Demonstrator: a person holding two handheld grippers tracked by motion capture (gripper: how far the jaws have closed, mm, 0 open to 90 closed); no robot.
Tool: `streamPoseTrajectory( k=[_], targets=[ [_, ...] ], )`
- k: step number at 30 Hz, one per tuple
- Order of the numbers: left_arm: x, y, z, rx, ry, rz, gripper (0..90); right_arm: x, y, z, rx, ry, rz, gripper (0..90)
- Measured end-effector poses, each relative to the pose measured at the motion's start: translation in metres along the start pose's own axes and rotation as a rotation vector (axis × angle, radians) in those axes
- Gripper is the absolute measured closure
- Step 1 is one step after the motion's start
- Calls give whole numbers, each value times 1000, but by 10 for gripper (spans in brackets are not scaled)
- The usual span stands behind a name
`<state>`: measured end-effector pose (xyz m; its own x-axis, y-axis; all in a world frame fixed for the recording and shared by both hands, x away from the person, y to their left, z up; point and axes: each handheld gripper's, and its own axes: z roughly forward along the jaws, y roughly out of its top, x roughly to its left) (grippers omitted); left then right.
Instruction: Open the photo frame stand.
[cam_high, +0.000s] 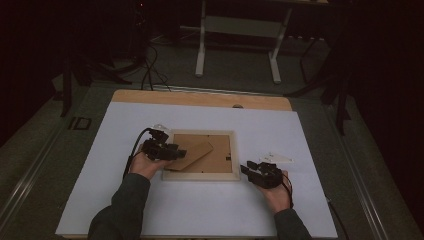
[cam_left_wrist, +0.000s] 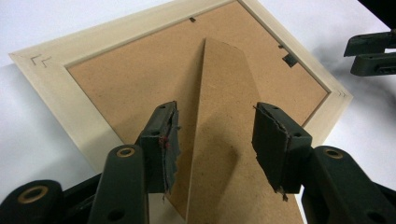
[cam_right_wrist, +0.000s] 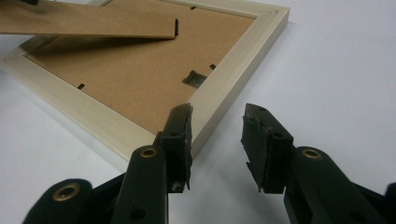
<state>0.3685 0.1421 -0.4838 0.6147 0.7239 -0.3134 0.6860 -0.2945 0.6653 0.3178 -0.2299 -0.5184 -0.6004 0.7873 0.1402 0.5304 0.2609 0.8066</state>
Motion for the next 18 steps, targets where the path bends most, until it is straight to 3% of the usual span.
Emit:
streamPoseTrajectory(
  k=[18],
  targets=[
    [-1,2,17,40,-42,21,446,-1,0,0,1,0,0,617]
  ],
)
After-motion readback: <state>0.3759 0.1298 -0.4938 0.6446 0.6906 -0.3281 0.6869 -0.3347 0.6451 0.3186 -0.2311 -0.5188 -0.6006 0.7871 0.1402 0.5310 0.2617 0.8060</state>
